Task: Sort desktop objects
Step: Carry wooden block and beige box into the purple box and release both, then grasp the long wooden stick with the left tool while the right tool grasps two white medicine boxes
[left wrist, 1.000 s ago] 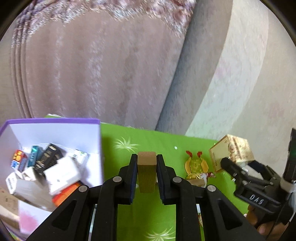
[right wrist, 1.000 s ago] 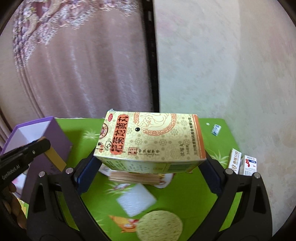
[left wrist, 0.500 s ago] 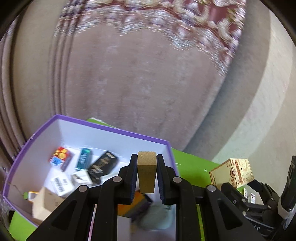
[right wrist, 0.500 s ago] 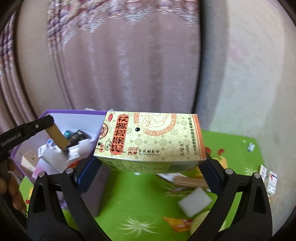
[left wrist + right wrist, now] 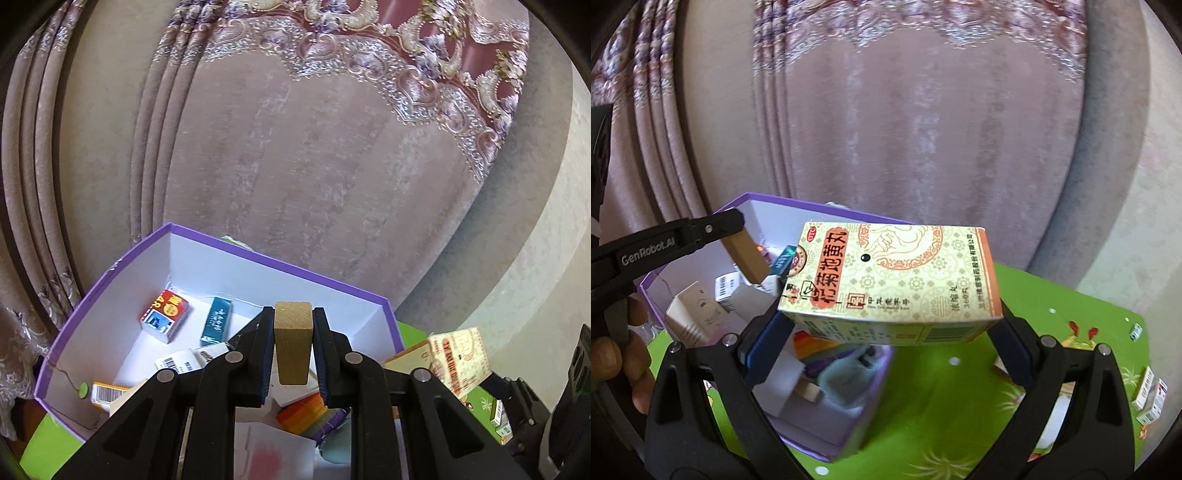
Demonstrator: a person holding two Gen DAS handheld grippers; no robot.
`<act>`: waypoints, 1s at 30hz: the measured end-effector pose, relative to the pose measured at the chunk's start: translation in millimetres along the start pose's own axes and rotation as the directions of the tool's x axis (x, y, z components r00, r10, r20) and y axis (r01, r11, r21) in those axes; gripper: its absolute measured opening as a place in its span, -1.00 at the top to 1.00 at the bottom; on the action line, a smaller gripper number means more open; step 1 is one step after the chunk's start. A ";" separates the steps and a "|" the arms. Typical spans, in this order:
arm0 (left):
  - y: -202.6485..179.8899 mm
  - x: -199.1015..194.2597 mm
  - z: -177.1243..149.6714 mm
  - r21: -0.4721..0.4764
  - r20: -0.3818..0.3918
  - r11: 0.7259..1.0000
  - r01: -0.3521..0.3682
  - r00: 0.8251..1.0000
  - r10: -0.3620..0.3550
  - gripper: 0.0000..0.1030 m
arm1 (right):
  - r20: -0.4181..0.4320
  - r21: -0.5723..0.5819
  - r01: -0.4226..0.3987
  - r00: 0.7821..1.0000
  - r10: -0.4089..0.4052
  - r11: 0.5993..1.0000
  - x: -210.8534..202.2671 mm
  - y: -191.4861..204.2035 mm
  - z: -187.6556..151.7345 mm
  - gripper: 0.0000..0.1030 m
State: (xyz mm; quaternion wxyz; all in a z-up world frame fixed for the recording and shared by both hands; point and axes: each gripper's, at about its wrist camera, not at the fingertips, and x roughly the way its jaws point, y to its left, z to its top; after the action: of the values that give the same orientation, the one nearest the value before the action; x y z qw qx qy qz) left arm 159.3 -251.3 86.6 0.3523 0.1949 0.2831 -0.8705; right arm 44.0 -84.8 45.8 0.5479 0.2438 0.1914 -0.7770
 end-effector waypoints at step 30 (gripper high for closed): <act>-62.5 -1.5 -8.1 0.110 -0.019 0.994 0.020 1.000 -0.018 -0.21 | 0.023 0.149 -0.083 0.996 0.081 0.985 -22.7 -52.2 -27.5 -0.98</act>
State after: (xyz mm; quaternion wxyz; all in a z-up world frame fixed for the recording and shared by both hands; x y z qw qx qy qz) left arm 116.2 -208.4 103.4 0.3303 0.2191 0.2397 -0.8863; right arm 5.7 -35.1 38.5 0.5612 0.2852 0.1177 -0.7681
